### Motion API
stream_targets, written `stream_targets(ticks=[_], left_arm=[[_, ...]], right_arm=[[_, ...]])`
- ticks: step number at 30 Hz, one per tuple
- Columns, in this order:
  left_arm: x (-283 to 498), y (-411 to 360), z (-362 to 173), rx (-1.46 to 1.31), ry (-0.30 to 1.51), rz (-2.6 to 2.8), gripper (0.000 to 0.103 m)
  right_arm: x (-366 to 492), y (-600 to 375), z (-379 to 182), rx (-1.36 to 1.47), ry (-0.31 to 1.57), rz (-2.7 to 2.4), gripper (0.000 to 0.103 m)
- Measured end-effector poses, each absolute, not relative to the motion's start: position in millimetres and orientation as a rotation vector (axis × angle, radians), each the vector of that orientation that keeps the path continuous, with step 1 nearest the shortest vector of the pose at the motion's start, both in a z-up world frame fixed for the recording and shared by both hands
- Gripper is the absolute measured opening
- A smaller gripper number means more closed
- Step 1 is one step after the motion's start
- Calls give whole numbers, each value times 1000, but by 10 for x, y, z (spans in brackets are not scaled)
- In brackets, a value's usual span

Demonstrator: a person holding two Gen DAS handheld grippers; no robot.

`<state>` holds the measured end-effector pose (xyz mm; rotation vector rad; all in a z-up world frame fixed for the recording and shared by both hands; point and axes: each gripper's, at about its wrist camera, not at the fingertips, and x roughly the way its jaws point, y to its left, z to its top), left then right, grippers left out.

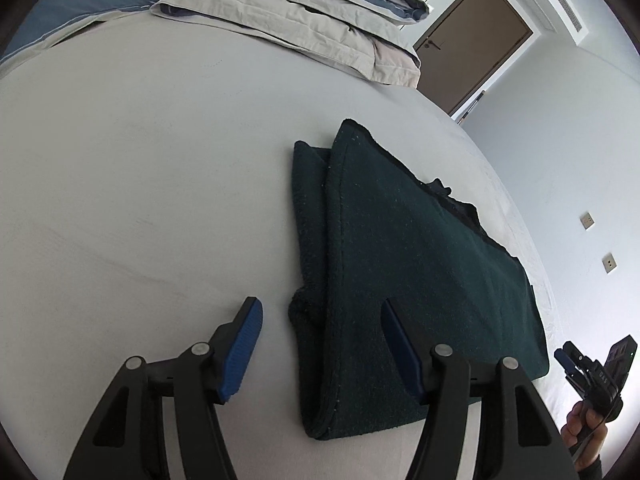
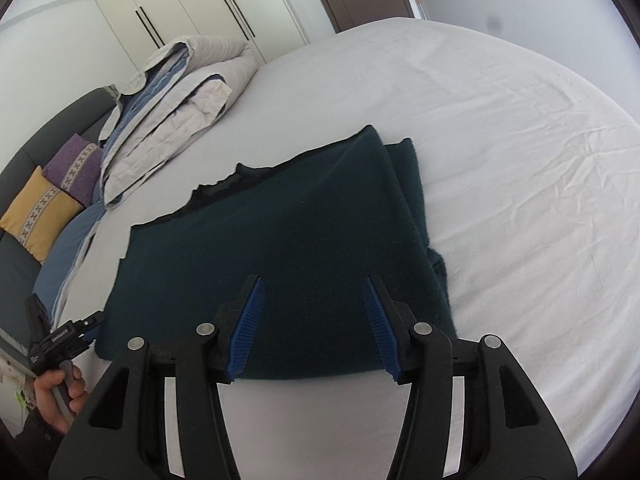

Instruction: Fold small clothes

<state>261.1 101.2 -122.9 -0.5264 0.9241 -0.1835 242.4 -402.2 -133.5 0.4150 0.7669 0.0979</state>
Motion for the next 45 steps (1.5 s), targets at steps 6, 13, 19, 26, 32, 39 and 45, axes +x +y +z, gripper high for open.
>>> stream_targets(ticks=[6, 13, 19, 26, 32, 39, 45], left_arm=[[2768, 1164, -1190, -587, 931, -177, 78], [3191, 1331, -1393, -740, 994, -298, 81], [3462, 1413, -1481, -873, 1042, -400, 81], [3527, 1174, -1450, -816, 1152, -530, 77], [3344, 1180, -1533, -870, 1194, -575, 49], [3217, 1235, -1541, -861, 1159, -526, 19], [3150, 1196, -1461, -776, 1121, -510, 17]], right_arm=[[2337, -3801, -1357, 494, 798, 232, 50], [2493, -3579, -1429, 594, 816, 359, 50], [2746, -3362, -1516, 654, 848, 437, 50], [2962, -3038, -1587, 662, 888, 494, 50], [3075, -2811, -1600, 653, 912, 523, 50], [3369, -2477, -1589, 640, 951, 562, 52], [3792, -2070, -1682, 669, 1004, 612, 52]])
